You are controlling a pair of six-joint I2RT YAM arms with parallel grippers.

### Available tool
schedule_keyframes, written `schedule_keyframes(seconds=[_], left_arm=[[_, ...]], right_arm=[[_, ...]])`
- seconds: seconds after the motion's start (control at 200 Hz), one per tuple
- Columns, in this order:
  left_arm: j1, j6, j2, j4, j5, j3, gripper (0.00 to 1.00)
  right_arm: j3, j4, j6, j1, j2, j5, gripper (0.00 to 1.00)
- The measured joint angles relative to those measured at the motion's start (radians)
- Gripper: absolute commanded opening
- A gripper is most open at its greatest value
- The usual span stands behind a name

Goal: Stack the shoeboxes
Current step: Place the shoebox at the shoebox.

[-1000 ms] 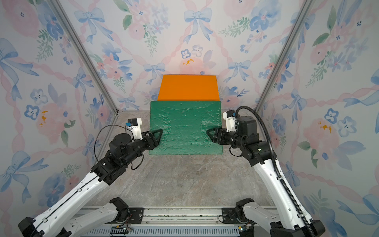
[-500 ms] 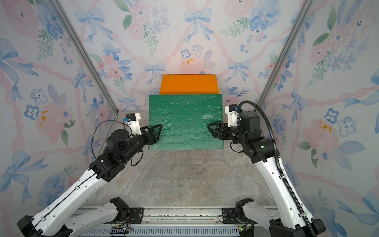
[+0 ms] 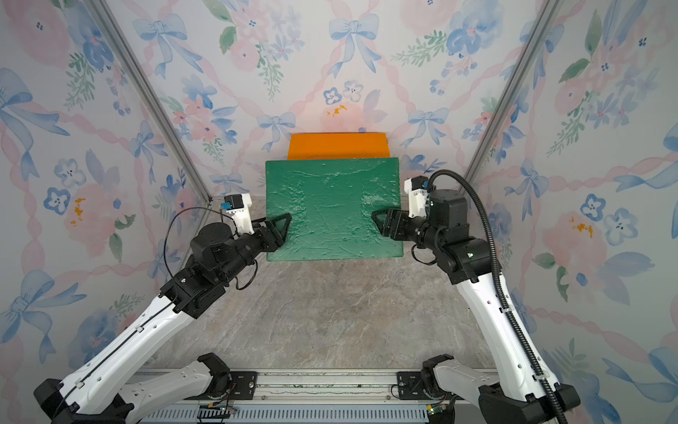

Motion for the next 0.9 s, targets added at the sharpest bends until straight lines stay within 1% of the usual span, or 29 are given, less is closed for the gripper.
schedule_keyframes(seconds=[0.9], left_arm=[[0.0, 0.037, 0.121, -0.016, -0.039, 0.151, 0.67]], right_arm=[[0.128, 0.023, -0.008, -0.018, 0.101, 0.035, 0.78]])
